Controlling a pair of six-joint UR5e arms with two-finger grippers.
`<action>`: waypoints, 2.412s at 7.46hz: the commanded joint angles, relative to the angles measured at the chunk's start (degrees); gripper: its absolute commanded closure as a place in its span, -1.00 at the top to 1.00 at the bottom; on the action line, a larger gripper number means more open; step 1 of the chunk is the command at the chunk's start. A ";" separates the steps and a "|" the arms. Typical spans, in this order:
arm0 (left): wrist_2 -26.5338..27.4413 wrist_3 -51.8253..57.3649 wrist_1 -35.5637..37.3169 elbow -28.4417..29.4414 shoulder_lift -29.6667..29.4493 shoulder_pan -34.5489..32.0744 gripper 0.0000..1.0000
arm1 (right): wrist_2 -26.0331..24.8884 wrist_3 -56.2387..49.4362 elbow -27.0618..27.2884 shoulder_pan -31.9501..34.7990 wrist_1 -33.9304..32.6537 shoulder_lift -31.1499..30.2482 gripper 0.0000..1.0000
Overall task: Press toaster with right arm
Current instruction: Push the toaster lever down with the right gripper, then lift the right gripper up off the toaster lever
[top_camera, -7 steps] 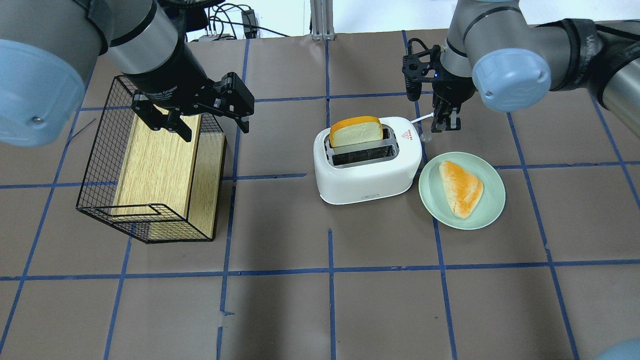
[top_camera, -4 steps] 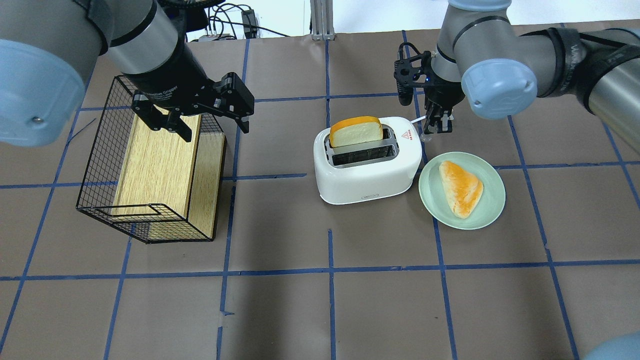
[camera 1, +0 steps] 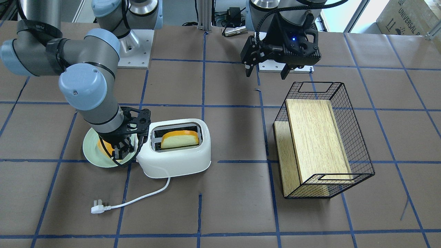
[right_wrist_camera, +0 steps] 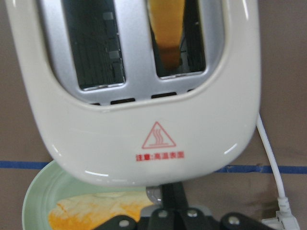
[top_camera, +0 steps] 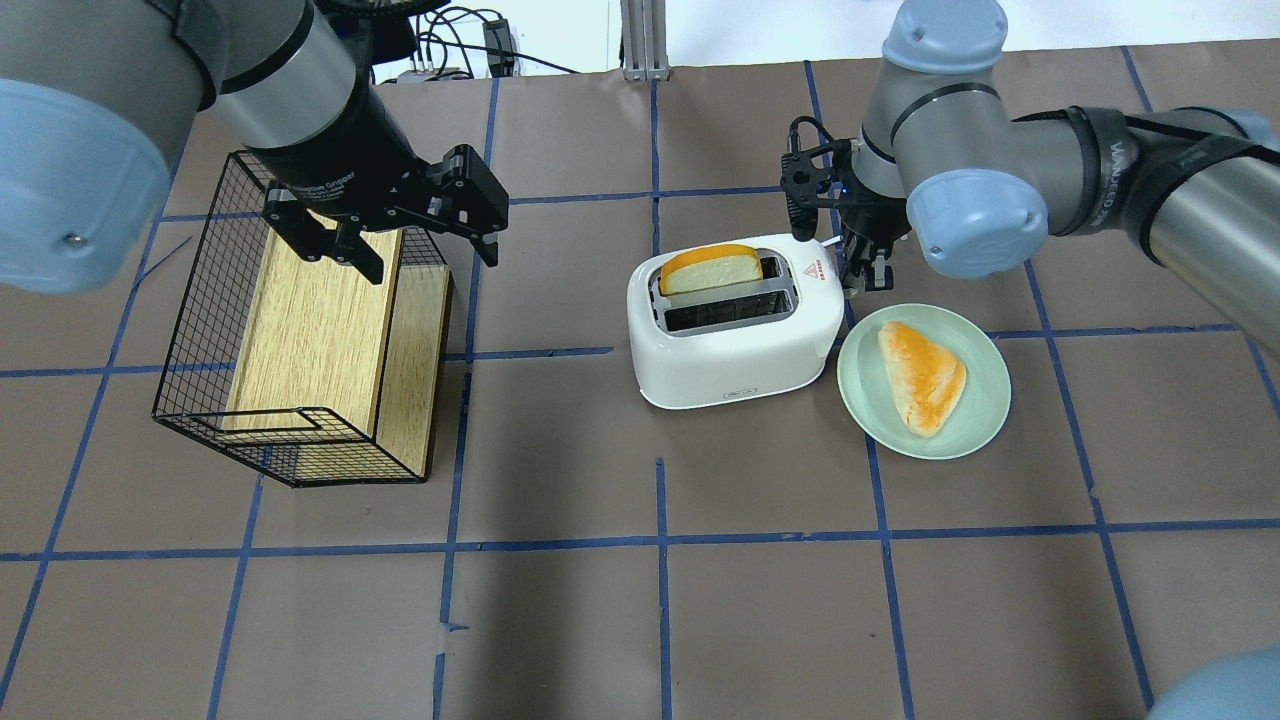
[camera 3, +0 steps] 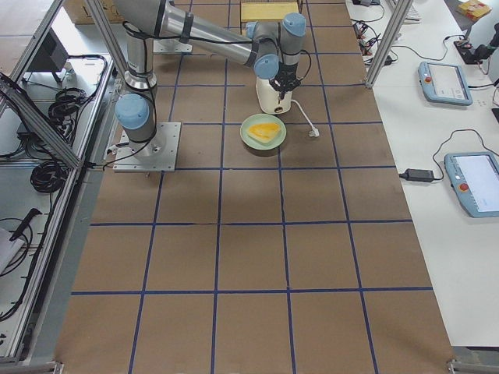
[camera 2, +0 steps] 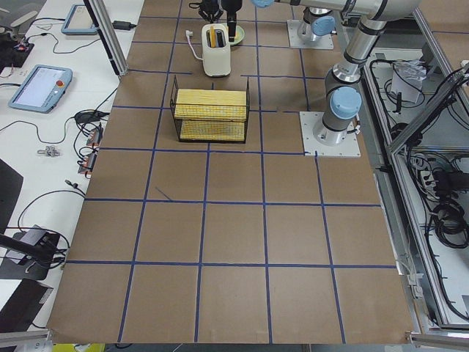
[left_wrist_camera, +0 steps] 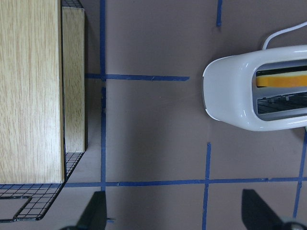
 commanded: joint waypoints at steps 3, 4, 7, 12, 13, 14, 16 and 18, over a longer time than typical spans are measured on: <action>0.00 0.00 0.00 0.00 0.00 0.00 1.00 | 0.01 -0.58 1.34 -0.02 -1.16 -0.01 -0.80; 0.00 0.00 0.00 0.00 0.00 0.00 1.00 | 0.10 -0.67 2.65 0.07 -3.07 0.08 -0.79; 0.00 0.00 0.00 0.00 0.00 0.00 1.00 | -0.16 -1.72 6.35 -0.02 -8.89 -0.09 -0.78; 0.00 0.00 0.00 0.00 0.00 0.00 1.00 | -0.08 -1.99 6.27 0.07 -8.89 -0.09 -0.76; 0.00 0.00 0.00 0.00 0.00 0.00 1.00 | -0.86 -1.47 5.22 -0.02 -8.72 -0.79 -0.77; 0.00 0.00 0.00 0.00 0.00 0.00 1.00 | -0.96 -1.46 2.95 -0.02 -6.54 -1.15 -0.78; 0.00 0.00 0.00 0.00 0.00 0.00 1.00 | -0.44 -0.50 -5.55 -0.02 4.67 -1.85 -0.78; 0.00 0.00 0.00 0.09 0.00 0.00 1.00 | -0.95 7.47 -11.90 0.07 14.27 -2.03 -0.72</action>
